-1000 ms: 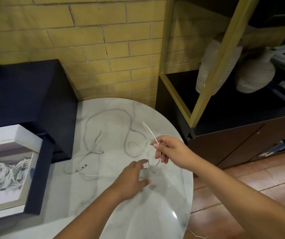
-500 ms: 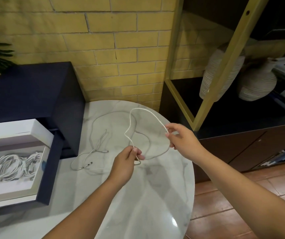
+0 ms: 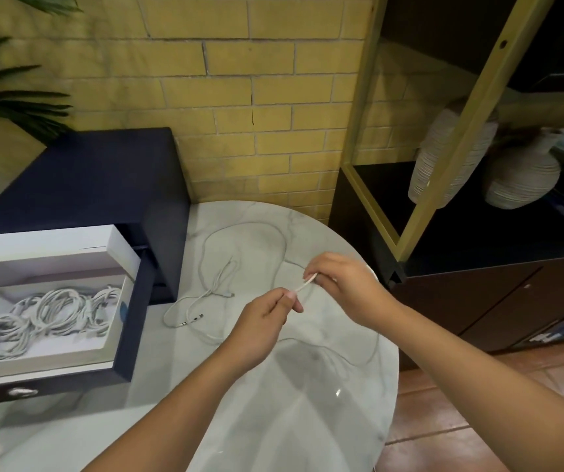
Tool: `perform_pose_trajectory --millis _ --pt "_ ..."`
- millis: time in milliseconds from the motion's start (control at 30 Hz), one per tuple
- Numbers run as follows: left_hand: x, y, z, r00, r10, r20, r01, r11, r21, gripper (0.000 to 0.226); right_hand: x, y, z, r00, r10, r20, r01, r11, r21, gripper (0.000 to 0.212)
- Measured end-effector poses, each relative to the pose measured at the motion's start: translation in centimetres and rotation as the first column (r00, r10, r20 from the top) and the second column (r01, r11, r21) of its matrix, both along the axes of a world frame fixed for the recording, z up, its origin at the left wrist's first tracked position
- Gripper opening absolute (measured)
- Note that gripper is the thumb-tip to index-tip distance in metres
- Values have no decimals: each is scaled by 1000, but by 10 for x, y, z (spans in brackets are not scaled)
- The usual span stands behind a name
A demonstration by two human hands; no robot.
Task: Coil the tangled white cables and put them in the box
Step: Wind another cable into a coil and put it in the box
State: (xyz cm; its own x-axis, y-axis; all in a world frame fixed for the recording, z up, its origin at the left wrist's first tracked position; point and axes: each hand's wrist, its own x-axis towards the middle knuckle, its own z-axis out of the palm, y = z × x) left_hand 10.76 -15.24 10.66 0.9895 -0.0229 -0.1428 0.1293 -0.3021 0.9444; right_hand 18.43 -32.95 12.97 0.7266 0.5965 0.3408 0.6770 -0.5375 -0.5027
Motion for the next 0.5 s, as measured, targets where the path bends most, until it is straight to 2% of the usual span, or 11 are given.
perform_pose_trajectory --millis 100,233,300,367,433,500 --pt "-11 18 0 999 24 -26 -26 999 -45 39 5 1 8 987 -118 -113 131 985 114 18" --pt "-20 32 6 999 22 -34 -22 1000 -2 42 -6 18 9 957 -186 -224 235 947 220 21" --pt "-24 37 15 997 16 -75 -21 997 -74 43 -11 28 8 938 -230 -259 293 926 239 21" --pt "-29 39 27 993 -33 -117 9 980 -197 43 -12 35 3 935 -269 -233 312 934 174 22" --pt "-35 41 41 989 -102 -109 62 946 -319 42 -17 42 -3 944 -268 -194 281 959 43 24" --pt "-37 43 51 989 -127 -74 86 908 -411 42 -30 53 -12 952 -231 -200 206 969 -138 36"
